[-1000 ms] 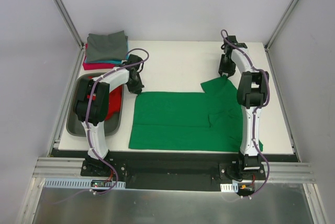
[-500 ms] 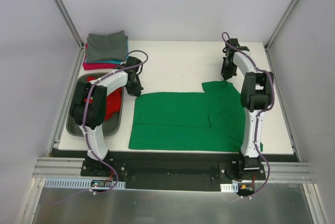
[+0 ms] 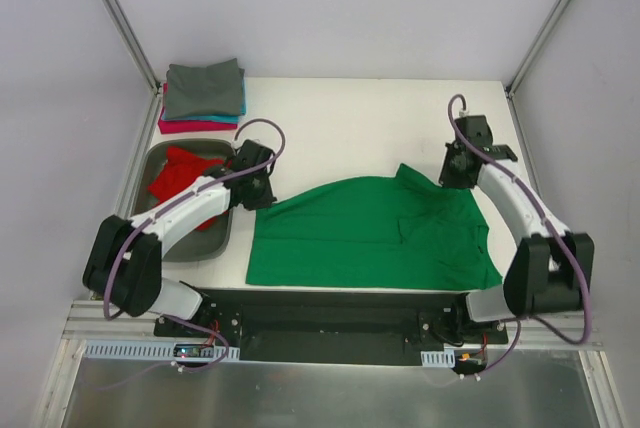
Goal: Fold and stack the t-shirts
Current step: Fold the other side of the tshirt into a rectangle
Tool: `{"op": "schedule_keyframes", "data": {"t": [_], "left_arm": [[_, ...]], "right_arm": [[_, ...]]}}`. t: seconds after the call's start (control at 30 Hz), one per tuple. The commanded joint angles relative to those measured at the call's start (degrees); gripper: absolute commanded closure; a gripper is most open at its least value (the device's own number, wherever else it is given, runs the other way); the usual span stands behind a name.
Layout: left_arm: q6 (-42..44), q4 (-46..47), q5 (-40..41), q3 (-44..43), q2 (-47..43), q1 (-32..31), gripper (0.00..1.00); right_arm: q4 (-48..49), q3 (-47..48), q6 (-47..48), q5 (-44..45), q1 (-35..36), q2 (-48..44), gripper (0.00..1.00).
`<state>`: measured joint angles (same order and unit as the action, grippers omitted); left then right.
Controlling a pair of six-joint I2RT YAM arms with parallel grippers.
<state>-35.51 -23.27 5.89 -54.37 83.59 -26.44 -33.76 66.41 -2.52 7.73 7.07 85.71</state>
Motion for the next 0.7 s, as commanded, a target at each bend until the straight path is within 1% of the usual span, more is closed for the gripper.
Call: {"op": "schedule_keyframes", "data": {"t": [0.0,0.13,0.23,0.3,0.43,0.57,0.67], "left_arm": [[-3.2,0.5,2.5,6.0,-8.4,-1.2,1.00],[-4.3,1.3,2.2,11.7,-14.5,-1.4,1.00],[-4.7,1.6,1.8,14.5,-17.2,-1.4,1.00],[-4.6,1.6,1.8,15.7,-18.4,-1.4,1.00],[-4.5,1.6,1.8,17.1,-20.1,-1.4,1.00],[-4.6,1.6,2.9,17.8,-20.5,-1.4,1.00],[-4.7,1.6,3.5,18.1,-20.3,-1.4,1.00]], "right_arm": [[0.0,-7.6,-1.3,1.0,0.0,-13.2,0.99],[-3.9,-11.4,0.1,1.9,0.0,-21.8,0.99],[-5.3,-14.7,0.0,1.7,0.0,-26.1,0.99],[-6.1,-16.6,-0.4,3.1,0.0,-28.5,0.99],[-9.2,-17.5,-0.9,4.4,0.0,-31.0,0.99],[-10.1,-18.4,-1.2,6.3,-0.1,-33.1,0.99],[-11.8,-17.5,-1.1,7.9,-0.9,-33.5,0.99]]}}
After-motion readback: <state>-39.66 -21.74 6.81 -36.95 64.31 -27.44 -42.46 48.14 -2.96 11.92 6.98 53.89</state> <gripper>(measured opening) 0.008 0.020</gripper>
